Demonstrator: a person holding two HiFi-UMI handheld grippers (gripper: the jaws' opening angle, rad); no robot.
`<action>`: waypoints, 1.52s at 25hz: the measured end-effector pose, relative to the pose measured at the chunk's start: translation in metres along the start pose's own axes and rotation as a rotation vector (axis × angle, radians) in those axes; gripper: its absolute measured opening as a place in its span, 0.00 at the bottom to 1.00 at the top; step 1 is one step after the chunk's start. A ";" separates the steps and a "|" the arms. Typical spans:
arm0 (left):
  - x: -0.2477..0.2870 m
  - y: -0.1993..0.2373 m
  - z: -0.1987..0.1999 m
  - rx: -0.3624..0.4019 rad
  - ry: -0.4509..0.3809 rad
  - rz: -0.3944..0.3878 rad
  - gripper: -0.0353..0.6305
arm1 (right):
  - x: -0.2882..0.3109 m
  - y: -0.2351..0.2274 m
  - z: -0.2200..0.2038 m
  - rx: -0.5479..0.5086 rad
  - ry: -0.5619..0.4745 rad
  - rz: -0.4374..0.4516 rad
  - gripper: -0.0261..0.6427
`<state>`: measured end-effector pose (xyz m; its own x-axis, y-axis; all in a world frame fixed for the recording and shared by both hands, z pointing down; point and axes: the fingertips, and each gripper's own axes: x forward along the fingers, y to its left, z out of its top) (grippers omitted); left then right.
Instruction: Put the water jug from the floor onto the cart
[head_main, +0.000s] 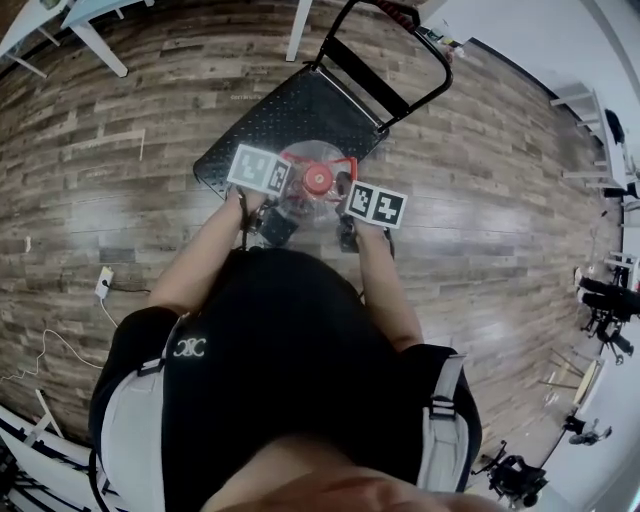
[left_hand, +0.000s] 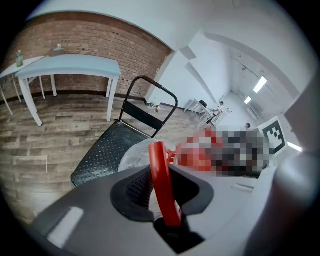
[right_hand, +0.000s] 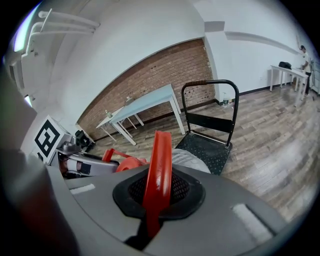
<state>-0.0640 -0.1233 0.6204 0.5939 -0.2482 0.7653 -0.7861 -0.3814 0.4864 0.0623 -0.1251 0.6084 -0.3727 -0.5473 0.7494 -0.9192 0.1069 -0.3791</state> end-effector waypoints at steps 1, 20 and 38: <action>0.000 0.003 0.005 0.002 -0.004 -0.005 0.18 | 0.003 0.001 0.005 0.000 -0.002 -0.006 0.06; 0.016 0.053 0.058 0.014 0.007 0.011 0.18 | 0.062 0.005 0.045 -0.008 0.071 -0.030 0.06; 0.121 0.054 0.155 -0.035 0.029 0.092 0.18 | 0.131 -0.096 0.133 -0.029 0.122 0.034 0.06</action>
<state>-0.0084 -0.3117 0.6743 0.5139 -0.2545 0.8192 -0.8430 -0.3267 0.4273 0.1181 -0.3180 0.6707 -0.4153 -0.4376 0.7975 -0.9082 0.1487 -0.3913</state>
